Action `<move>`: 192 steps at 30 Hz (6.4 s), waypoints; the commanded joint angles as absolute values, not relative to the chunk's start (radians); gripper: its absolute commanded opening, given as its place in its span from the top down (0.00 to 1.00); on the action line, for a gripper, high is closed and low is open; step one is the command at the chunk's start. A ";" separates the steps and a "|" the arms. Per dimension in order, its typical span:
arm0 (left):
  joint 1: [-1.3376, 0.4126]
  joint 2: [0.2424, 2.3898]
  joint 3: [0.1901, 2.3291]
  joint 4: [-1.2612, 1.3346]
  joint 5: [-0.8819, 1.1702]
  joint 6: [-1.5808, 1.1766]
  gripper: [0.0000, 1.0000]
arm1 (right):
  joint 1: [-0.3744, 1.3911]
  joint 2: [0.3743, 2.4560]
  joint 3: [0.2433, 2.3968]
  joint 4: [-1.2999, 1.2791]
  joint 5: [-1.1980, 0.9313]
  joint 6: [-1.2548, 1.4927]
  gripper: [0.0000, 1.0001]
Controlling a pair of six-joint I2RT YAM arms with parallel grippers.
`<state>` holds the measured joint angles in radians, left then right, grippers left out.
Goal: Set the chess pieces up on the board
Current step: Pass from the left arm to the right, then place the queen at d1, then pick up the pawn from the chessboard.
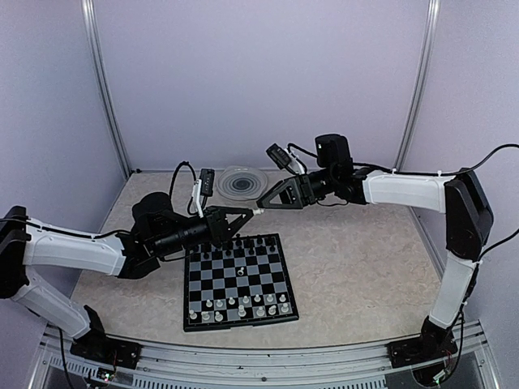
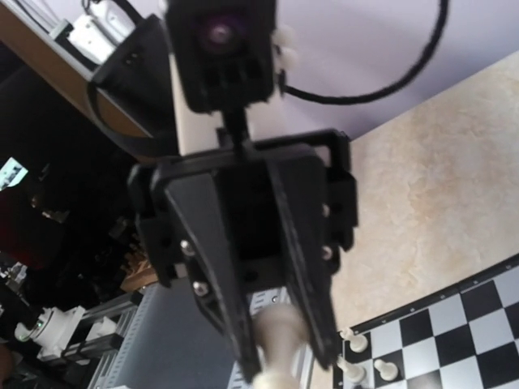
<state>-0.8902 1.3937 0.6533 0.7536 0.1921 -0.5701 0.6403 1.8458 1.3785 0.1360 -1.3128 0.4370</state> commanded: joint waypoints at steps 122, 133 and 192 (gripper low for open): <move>-0.445 0.975 0.819 0.027 -0.073 -0.163 0.39 | 1.293 2.174 1.868 -1.077 -0.034 -0.666 0.96; -0.445 0.980 0.822 0.026 -0.064 -0.165 0.39 | 1.300 2.217 1.936 -1.078 -0.038 -0.670 0.95; -0.623 1.147 0.929 -0.200 -0.085 -0.045 0.40 | 1.037 1.858 1.755 -0.897 -0.249 -0.685 0.58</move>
<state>-0.5385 1.0878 0.8600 -0.0746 -0.0917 -0.1192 1.1450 1.9644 1.8694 -0.9920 -0.1261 -0.7052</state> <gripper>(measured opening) 0.608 0.419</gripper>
